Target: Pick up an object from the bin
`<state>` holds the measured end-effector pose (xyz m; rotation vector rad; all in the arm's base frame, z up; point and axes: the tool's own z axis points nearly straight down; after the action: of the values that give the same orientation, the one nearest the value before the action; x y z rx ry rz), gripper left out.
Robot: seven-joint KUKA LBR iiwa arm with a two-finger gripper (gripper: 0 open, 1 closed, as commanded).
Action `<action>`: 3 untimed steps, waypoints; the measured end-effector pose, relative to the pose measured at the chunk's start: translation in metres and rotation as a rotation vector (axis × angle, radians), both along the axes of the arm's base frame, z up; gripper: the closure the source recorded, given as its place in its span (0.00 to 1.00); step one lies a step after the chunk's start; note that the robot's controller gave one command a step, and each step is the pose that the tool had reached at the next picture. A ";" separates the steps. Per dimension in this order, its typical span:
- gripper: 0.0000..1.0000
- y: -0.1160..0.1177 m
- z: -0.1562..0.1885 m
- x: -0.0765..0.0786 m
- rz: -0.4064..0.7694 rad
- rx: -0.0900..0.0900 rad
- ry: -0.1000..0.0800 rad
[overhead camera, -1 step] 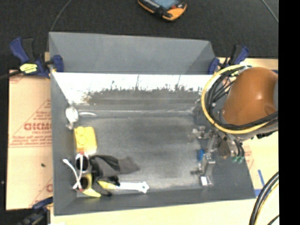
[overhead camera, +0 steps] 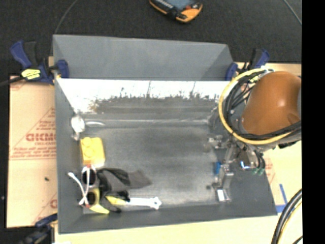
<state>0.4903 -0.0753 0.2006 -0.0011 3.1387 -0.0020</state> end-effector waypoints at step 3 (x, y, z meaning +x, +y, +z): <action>0.00 -0.052 -0.069 0.025 0.844 -0.003 -0.004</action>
Offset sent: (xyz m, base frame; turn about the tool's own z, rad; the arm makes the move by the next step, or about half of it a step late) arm 0.0164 -0.0739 -0.0586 -0.3082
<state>0.5149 -0.1268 0.1320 -1.2849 2.8590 -0.0052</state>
